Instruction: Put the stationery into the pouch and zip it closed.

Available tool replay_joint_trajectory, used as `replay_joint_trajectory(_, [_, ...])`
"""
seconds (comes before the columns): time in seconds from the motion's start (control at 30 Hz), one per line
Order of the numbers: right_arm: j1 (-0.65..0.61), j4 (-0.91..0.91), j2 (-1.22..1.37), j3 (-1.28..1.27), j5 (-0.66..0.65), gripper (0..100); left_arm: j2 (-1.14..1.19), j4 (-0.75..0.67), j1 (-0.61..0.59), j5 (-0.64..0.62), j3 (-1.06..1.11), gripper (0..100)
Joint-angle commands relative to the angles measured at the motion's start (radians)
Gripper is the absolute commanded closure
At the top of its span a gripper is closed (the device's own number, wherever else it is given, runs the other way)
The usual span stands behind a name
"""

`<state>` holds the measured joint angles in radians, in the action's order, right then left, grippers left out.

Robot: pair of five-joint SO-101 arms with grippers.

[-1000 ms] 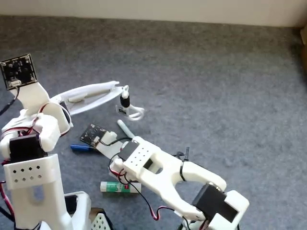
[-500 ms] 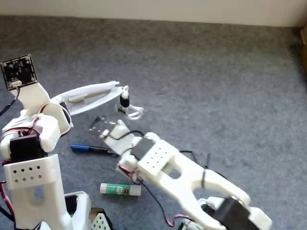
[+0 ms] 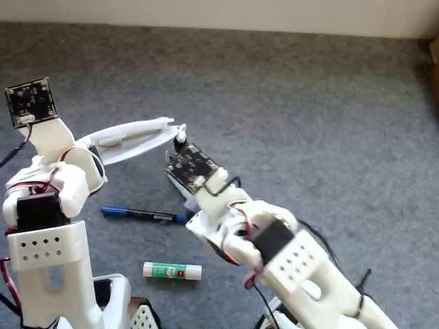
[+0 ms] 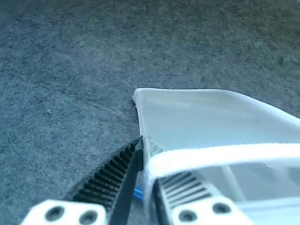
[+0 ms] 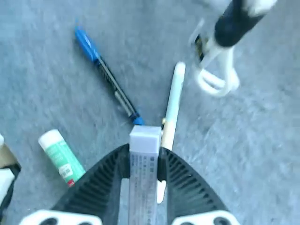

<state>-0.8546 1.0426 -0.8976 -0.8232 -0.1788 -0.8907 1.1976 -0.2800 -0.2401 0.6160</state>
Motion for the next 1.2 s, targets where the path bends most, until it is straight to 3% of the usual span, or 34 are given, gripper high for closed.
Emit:
replay_joint_trajectory(0.0, [0.013,-0.088,-0.134,0.012,-0.005,99.5,0.001,-0.020,0.084,-0.008,-0.035,99])
replay_joint_trajectory(0.27, [-0.001,-0.315,-0.269,0.010,-0.002,99.5,0.004,-0.021,0.094,-0.008,-0.038,99])
replay_joint_trajectory(0.47, [-0.064,-0.585,-0.266,0.004,0.101,99.5,0.004,-0.021,0.094,-0.008,-0.035,99])
replay_joint_trajectory(0.8, [-0.067,-1.260,-0.004,-0.148,0.095,99.5,0.004,-0.018,0.090,-0.008,-0.031,99])
replay_joint_trajectory(1.17, [-0.031,-1.558,0.292,-0.193,0.095,99.5,0.004,-0.015,0.090,-0.008,-0.031,99])
